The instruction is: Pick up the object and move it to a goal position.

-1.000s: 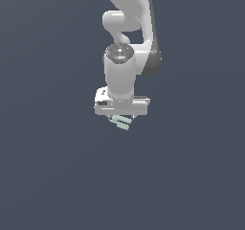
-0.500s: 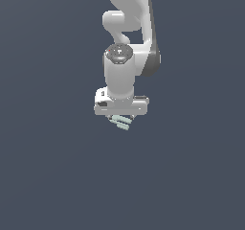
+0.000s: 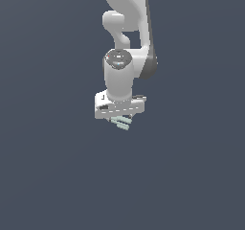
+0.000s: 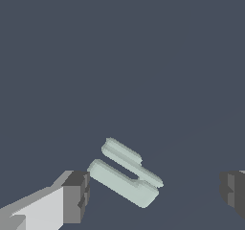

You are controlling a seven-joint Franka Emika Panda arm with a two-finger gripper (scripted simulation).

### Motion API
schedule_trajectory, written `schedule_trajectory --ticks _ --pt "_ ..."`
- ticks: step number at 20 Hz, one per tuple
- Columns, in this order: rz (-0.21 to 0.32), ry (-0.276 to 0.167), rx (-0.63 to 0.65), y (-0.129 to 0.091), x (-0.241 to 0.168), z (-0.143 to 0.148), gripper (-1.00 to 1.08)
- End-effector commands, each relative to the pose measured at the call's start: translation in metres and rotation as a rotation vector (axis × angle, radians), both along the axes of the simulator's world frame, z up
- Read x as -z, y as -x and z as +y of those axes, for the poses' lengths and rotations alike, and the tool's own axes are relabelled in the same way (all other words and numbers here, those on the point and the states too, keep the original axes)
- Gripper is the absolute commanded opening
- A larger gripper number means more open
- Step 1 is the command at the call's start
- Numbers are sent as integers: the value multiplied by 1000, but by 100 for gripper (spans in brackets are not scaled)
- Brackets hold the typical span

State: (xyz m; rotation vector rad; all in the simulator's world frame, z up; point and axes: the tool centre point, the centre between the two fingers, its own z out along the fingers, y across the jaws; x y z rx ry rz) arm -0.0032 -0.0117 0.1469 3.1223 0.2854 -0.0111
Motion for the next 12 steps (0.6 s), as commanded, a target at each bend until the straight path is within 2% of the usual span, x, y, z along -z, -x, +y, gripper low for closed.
schedule_trajectory --ticks 1,12 --pt "2 3 -66 4 7 -2 100" --pt "10 11 -404 25 39 -7 100"
